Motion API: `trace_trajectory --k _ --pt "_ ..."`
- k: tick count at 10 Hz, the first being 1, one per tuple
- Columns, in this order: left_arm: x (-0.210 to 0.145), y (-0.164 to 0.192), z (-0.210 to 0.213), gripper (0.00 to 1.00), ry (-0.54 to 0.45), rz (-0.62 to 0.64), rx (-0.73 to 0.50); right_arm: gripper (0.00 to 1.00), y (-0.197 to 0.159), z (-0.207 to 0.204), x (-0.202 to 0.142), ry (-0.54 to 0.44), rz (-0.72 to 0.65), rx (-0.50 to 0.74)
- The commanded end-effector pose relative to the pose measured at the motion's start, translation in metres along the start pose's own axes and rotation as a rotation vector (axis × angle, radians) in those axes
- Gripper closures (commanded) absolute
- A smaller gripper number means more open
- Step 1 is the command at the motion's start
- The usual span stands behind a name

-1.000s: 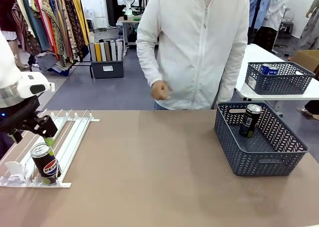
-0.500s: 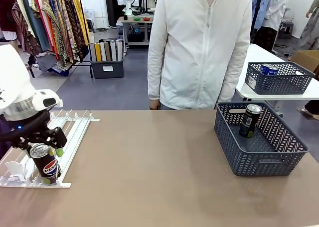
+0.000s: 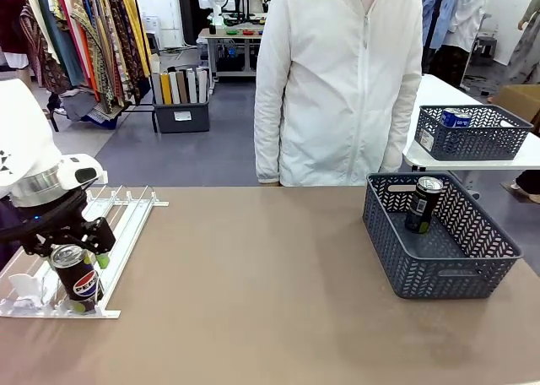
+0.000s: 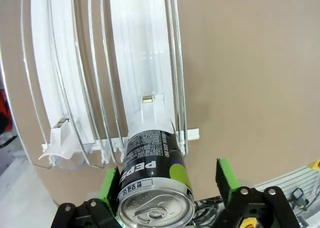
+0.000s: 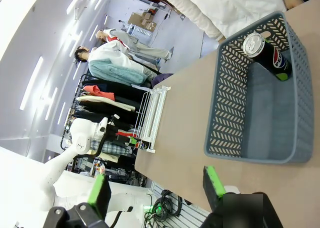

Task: Retrieve and store the cans from the dispenser.
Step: Pick up one can from the Automatic Can Dispenser and place it in the middle of the table.

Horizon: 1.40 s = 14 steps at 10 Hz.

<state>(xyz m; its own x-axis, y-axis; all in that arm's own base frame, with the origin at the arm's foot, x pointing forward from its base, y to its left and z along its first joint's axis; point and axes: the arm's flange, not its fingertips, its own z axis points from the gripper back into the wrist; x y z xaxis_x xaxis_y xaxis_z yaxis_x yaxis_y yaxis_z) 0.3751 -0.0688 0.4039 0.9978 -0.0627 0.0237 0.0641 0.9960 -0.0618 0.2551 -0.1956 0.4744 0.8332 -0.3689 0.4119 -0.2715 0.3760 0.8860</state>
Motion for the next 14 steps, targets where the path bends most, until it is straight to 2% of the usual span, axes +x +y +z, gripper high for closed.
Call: trace_trajectory --k 1,7,9,11,14 --pt "-0.003 0.004 -0.001 1.00 0.017 0.004 -0.009 0.00 0.001 -0.001 0.003 -0.021 0.020 0.023" --pt "-0.008 0.013 0.010 1.00 -0.024 0.047 0.011 0.00 0.001 -0.001 0.003 -0.021 0.020 0.023" --pt "-0.017 0.015 0.032 1.00 -0.068 0.037 0.022 0.00 0.001 -0.001 0.003 -0.021 0.020 0.023" --pt "-0.040 0.010 0.085 1.00 -0.188 -0.019 0.037 0.00 0.001 -0.001 0.003 -0.021 0.020 0.023" --pt "-0.088 0.008 0.160 1.00 -0.448 -0.039 0.019 0.00 0.001 -0.001 0.003 -0.021 0.020 0.023"
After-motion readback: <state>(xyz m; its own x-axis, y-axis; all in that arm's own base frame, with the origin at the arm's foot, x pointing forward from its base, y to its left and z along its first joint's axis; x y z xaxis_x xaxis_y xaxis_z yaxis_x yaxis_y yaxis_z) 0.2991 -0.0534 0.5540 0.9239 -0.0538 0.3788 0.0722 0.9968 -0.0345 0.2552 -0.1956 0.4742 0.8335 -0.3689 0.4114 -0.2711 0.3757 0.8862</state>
